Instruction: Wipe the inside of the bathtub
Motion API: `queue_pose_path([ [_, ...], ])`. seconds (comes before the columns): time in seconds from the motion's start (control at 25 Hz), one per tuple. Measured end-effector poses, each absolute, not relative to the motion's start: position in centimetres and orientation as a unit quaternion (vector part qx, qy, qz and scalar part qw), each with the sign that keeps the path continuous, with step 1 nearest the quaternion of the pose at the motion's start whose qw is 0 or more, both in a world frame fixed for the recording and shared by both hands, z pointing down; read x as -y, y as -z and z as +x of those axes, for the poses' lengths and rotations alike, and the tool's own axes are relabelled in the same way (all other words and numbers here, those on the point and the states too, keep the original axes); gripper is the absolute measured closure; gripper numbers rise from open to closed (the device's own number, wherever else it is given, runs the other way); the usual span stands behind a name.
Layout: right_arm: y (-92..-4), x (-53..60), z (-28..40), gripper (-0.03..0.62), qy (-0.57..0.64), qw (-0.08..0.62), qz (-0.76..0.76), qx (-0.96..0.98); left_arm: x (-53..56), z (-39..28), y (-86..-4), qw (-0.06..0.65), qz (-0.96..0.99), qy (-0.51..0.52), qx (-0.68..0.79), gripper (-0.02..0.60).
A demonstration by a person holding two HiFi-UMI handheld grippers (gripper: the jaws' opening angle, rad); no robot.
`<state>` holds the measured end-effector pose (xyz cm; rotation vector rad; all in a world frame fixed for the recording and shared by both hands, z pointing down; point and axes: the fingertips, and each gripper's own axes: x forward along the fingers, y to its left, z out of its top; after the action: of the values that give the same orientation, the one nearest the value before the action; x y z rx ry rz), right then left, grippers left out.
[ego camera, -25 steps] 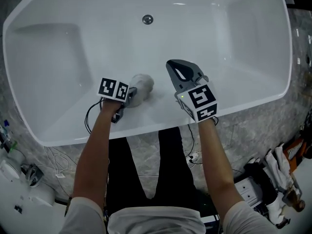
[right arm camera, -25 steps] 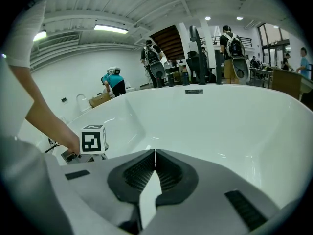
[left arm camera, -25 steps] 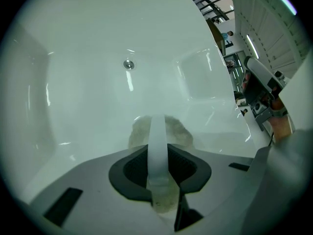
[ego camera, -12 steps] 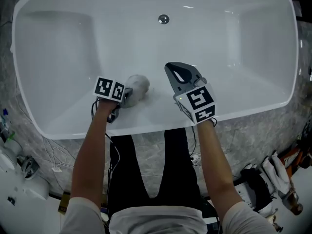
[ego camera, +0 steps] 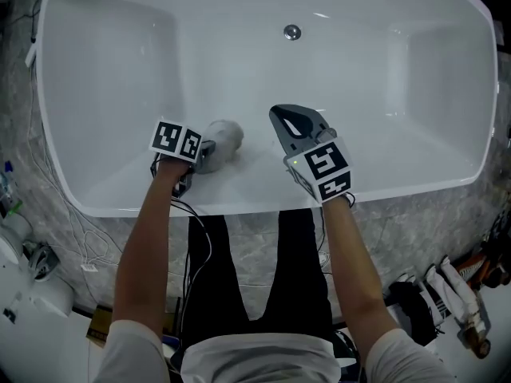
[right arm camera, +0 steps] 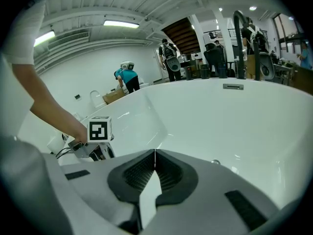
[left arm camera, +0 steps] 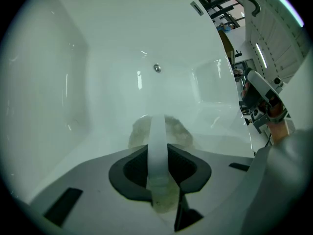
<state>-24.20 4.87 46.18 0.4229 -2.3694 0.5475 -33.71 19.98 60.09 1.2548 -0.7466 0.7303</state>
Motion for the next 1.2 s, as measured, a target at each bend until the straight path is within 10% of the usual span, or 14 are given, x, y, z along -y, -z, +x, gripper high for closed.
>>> queue_pose_path([
  [1.2,-47.8,-11.9,-38.4,0.573,-0.219,0.34,0.094,0.91,-27.3,-50.5,-61.1,0.696,0.511,-0.402,0.303,0.482],
])
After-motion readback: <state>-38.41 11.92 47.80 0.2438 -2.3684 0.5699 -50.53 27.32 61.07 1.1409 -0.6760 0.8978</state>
